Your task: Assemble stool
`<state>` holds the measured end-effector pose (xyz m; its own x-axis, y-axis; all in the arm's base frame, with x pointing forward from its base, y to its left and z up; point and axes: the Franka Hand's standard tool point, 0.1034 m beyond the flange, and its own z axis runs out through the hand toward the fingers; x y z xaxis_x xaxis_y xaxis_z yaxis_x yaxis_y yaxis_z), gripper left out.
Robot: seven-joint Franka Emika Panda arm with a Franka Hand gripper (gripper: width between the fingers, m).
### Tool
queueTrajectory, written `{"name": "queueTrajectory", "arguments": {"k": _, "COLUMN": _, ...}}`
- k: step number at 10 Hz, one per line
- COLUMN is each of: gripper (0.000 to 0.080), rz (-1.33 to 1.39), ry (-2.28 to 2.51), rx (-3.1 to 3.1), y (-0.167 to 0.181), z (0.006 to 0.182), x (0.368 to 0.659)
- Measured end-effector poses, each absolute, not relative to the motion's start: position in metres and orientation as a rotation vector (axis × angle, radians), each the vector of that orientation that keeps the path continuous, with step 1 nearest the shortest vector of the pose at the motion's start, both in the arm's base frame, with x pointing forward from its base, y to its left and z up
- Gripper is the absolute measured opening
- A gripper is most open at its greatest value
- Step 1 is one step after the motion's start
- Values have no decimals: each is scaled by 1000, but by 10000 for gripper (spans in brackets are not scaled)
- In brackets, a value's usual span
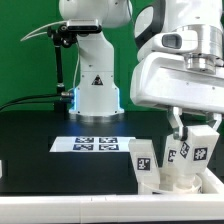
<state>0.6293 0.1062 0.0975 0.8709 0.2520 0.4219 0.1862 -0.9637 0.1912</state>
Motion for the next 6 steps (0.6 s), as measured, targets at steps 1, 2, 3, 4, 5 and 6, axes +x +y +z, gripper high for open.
{"name": "queueTrajectory", "arguments": {"k": 1, "gripper": 324, "rz": 680, "ry": 340, "rx": 2897, "y": 105, "z": 96, "x": 629}}
{"name": "queueTrajectory", "arguments": {"k": 2, "gripper": 324, "rz": 681, "ry": 339, "rx": 2897, "y": 104, "z": 96, "x": 629}}
{"name": "queueTrajectory", "arguments": {"k": 3, "gripper": 324, "rz": 681, "ry": 339, "rx": 2897, "y": 104, "z": 96, "x": 629}}
{"name": "queueTrajectory", "arguments": {"k": 4, "gripper": 324, "rz": 684, "ry": 340, "rx": 2896, "y": 105, "z": 96, "x": 630}}
{"name": "queueTrajectory", "arguments": {"k": 5, "gripper": 324, "rz": 695, "ry": 340, "rx": 2894, "y": 105, "z": 95, "x": 631}}
{"name": "queueTrajectory", "arguments": {"k": 6, "gripper": 324, "rz": 690, "ry": 333, "rx": 2896, "y": 104, "z": 92, "x": 630}}
